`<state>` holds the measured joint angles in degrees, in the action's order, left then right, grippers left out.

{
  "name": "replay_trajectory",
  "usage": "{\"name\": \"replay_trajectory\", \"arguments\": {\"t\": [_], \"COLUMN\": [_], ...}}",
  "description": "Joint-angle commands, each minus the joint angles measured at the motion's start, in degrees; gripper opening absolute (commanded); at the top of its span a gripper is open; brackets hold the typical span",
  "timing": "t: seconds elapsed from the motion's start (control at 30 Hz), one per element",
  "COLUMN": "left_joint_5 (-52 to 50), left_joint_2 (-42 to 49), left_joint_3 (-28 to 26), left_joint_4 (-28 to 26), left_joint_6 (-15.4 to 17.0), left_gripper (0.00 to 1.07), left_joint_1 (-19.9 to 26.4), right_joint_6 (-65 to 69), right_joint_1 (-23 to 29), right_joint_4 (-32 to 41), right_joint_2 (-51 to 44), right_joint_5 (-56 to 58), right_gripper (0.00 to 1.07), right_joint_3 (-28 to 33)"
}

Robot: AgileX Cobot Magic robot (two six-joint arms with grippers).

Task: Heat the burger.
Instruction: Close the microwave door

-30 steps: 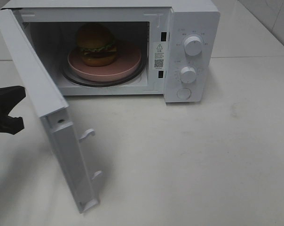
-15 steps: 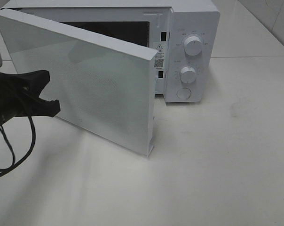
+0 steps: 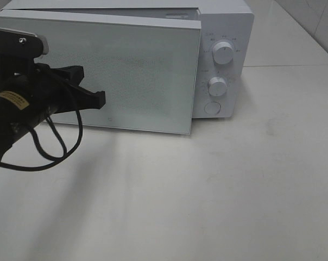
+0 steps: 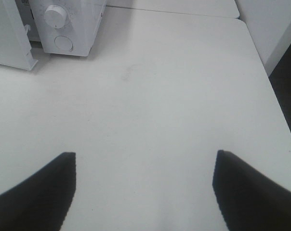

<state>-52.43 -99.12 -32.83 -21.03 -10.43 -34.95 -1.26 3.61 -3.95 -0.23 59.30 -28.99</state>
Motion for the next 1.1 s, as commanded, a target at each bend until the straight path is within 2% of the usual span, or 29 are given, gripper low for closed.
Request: {"name": "replay_trajectory", "arguments": {"t": [0.03,0.13,0.2,0.4,0.47,0.57,0.63,0.93,1.1], "left_joint_5": [0.9,1.4,3.7,3.7,4.0,4.3,6.5,6.4,6.6], "left_joint_2": [-1.7,-2.2,-4.2,-6.5,-8.7,-9.1,-10.9,-13.8,-14.8], "left_joint_3": [-4.2,-5.2,-8.9,-12.4,-15.5,-16.1,-19.3,-23.8,-27.0], "left_joint_4": [-2.2,-2.5,-3.1,-3.1,-3.2,-3.2,-5.2,-7.7,-8.2], "left_joint_6": [-0.3,-0.3,-1.2,-1.4,-1.4,-1.4,-1.4,-1.7,-3.3], "left_gripper": [0.00,0.00,0.00,0.00,0.00,0.00,0.00,0.00,0.00], "left_joint_1": [-0.6,-0.6,-0.6,-0.6,-0.6,-0.6,-0.6,-0.6,-0.5], "right_joint_6": [0.6,0.6,0.6,0.6,0.6,0.6,0.6,0.6,0.7], "right_joint_1": [-0.2,-0.2,-0.2,-0.2,-0.2,-0.2,-0.2,-0.2,-0.2], "right_joint_4": [0.2,0.2,0.2,0.1,0.1,0.1,0.1,0.1,0.1], "right_joint_2": [-1.6,-1.6,-1.6,-1.6,-1.6,-1.6,-1.6,-1.6,-1.6], "right_joint_5": [-0.1,-0.1,-0.1,-0.1,-0.1,-0.1,-0.1,-0.1,-0.1], "right_gripper": [0.76,0.76,0.76,0.76,0.76,0.76,0.76,0.76,0.76], "right_joint_3": [-0.1,-0.1,-0.1,-0.1,-0.1,-0.1,-0.1,-0.1,-0.1]}}
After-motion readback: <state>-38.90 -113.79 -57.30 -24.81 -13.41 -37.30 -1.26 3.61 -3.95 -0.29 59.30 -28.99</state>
